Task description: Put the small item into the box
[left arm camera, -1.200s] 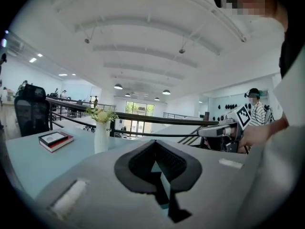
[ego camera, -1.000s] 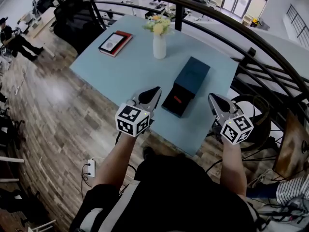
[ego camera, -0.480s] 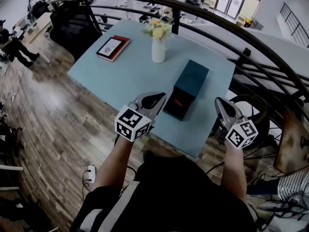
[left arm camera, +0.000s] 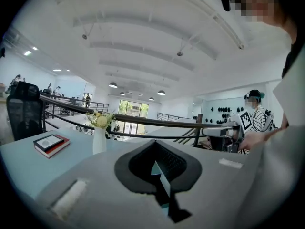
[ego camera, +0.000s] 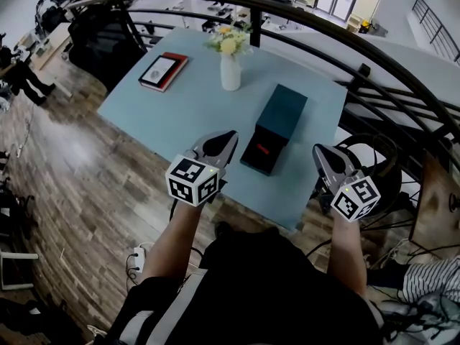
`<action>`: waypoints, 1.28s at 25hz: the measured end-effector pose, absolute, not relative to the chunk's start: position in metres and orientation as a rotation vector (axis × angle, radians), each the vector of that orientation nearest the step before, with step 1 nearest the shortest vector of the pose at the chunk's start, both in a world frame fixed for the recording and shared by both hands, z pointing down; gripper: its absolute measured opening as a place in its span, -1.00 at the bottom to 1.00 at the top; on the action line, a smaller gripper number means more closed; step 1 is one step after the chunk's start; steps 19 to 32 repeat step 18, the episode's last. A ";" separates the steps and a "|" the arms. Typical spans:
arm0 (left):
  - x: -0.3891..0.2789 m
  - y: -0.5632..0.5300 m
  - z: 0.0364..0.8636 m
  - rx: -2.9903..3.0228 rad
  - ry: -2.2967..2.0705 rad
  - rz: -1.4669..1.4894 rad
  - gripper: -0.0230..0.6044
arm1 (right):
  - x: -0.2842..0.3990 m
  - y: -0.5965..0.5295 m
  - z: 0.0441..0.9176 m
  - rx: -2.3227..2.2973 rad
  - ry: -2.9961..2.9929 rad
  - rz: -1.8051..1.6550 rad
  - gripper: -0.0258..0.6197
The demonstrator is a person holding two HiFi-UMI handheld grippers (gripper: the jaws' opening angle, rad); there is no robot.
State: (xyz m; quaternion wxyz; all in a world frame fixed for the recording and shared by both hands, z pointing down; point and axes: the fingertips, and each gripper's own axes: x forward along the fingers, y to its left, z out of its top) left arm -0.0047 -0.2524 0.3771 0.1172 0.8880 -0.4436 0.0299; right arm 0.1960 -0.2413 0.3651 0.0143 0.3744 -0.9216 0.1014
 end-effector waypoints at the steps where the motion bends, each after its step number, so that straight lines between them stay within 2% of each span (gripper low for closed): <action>1: -0.007 -0.253 0.377 2.593 -1.299 0.070 -0.91 | 0.196 -0.241 0.366 1.165 -2.870 0.320 -0.92; 13: -0.002 -0.249 0.382 2.637 -1.307 0.132 -0.91 | 0.196 -0.241 0.368 1.136 -2.881 0.325 -0.92; 18: 0.001 -0.247 0.377 2.587 -1.235 0.017 -0.91 | 0.193 -0.240 0.364 1.125 -2.893 0.327 -0.92; 32: 0.001 -0.247 0.377 2.587 -1.235 0.017 -0.91 | 0.193 -0.240 0.364 1.125 -2.893 0.327 -0.92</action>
